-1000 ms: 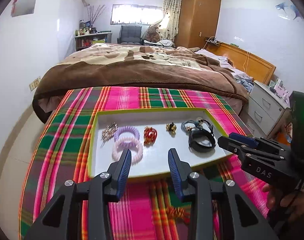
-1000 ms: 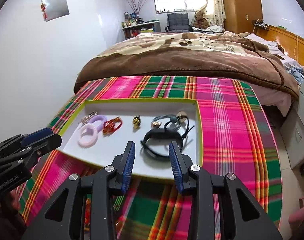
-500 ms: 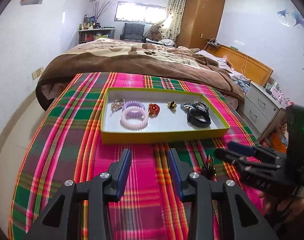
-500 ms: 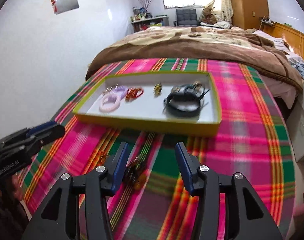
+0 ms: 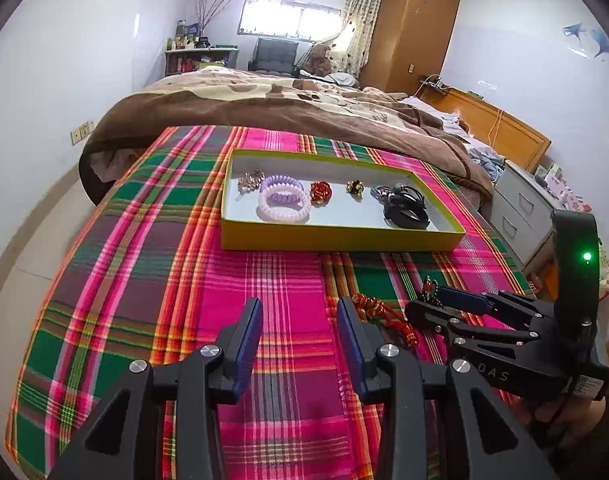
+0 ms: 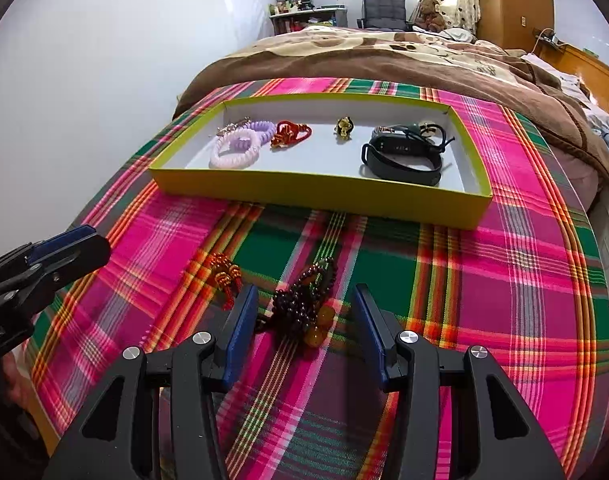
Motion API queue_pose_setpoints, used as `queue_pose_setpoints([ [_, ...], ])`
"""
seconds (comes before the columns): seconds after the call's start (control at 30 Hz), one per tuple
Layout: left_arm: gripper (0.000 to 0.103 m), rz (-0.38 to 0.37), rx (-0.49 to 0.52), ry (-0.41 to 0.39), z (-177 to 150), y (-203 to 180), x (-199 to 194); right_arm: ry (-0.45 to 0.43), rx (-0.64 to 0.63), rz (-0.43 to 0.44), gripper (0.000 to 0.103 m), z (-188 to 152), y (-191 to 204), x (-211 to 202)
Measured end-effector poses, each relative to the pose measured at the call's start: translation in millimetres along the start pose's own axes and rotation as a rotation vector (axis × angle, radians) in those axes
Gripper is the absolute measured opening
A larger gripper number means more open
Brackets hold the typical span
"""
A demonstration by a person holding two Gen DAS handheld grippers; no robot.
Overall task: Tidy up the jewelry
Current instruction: 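Withdraw both tools from the box toward the remaining jewelry, then grasp the dark beaded bracelet with amber bead with the right tool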
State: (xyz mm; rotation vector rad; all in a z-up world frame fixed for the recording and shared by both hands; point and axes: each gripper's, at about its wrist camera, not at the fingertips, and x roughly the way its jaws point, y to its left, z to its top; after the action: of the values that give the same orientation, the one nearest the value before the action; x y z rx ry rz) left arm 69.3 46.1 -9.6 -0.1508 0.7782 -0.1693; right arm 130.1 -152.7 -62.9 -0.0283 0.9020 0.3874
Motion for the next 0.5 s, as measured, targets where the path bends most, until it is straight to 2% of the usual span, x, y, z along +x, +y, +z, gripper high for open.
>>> queue_pose_setpoints([
  [0.1, 0.038, 0.003, 0.003, 0.007, -2, -1, 2, -0.002, 0.010, 0.002, 0.033, -2, -3, -2],
  [0.4, 0.038, -0.020, 0.004, 0.018, -2, -10, 5, -0.020, 0.033, 0.011, 0.028, -5, -11, -8],
  [0.43, 0.038, -0.027, 0.002, 0.019, -2, -12, 6, -0.026, 0.034, 0.011, 0.022, -5, -11, -10],
  [0.5, 0.038, -0.047, 0.001, 0.028, -2, -16, 8, -0.035, 0.031, 0.010, 0.019, -6, -13, -13],
])
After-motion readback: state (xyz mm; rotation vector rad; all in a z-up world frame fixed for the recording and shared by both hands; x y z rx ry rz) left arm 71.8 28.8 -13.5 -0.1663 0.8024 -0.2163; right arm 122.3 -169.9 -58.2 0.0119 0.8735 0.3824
